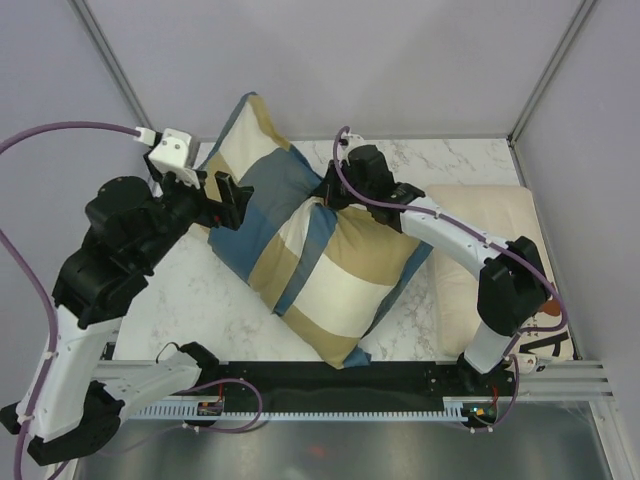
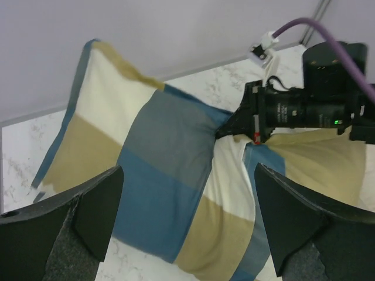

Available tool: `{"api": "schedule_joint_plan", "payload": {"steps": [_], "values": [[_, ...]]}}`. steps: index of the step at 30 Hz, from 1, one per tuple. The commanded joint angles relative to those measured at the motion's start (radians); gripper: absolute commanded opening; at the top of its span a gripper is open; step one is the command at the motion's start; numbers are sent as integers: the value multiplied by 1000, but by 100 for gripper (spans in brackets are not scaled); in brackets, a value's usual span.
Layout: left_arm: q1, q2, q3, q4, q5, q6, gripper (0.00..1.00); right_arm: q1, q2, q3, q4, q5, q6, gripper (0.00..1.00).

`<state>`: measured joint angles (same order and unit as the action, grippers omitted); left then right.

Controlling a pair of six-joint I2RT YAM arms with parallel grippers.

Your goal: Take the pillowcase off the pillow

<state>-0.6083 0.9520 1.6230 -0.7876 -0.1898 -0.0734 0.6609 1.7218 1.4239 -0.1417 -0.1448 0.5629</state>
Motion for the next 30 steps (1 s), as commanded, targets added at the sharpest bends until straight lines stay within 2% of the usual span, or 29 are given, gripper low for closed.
{"api": "schedule_joint_plan", "payload": {"steps": [1, 6, 11, 12, 13, 16, 19, 23, 30], "values": [[-2, -15, -110, 86, -59, 72, 100, -36, -10, -46, 134, 82, 20, 0], [-2, -7, -236, 185, -16, 126, 100, -89, -51, -216, 179, 125, 25, 0], [-4, -36, -392, 185, -16, 126, 100, -122, -64, -383, 241, 137, 51, 0], [-4, -48, -423, 221, 54, 144, 100, -124, -57, -399, 249, 137, 57, 0], [-2, -77, -486, 311, 184, 164, 100, -124, -50, -416, 275, 139, 75, 0], [-4, -111, -593, 370, 253, 170, 100, -126, -15, -468, 338, 117, 123, 0], [-4, -124, -676, 425, 254, 164, 100, -126, 30, -480, 398, 77, 158, 0], [-4, -107, -715, 462, 273, 150, 100, -119, 71, -494, 471, 7, 212, 0], [-4, -75, -738, 461, 207, 136, 100, -37, 7, -546, 476, 51, 204, 0]]}}
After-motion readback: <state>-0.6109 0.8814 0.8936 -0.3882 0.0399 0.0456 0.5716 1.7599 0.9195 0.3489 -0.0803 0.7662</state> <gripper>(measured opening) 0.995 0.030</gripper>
